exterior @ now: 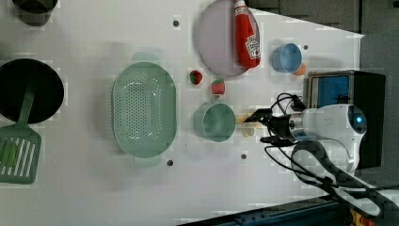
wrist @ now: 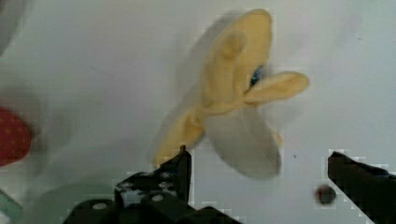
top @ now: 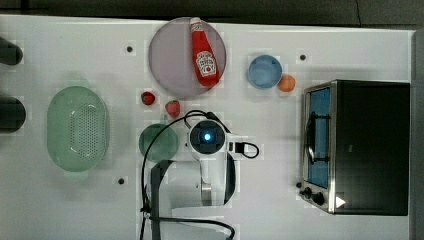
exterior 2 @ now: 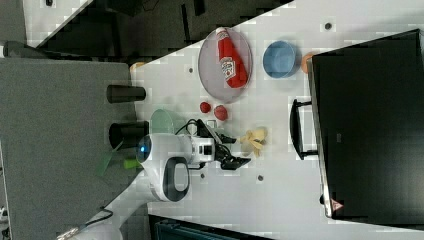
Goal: Pick banana from table and place on oven.
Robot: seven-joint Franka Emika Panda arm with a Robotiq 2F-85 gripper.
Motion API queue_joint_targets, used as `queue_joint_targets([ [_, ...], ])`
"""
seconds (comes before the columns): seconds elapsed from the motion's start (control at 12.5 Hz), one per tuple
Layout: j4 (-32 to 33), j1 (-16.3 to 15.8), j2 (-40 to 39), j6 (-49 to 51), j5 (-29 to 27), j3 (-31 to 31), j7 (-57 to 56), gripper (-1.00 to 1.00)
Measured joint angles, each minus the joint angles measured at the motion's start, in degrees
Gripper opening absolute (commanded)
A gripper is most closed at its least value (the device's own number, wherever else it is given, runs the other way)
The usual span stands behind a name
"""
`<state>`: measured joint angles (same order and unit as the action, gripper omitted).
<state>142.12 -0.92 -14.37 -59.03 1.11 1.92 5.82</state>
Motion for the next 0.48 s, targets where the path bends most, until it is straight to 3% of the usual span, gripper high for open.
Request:
queue_joint_targets([
  [0.16,-0.2,0.5,-2.9,-4.1,0.3,1.0,0.0,0.92],
  [0.48,-0.4,-0.1,-7.0,-6.3,-0.5,3.1,0.0,-0.05],
])
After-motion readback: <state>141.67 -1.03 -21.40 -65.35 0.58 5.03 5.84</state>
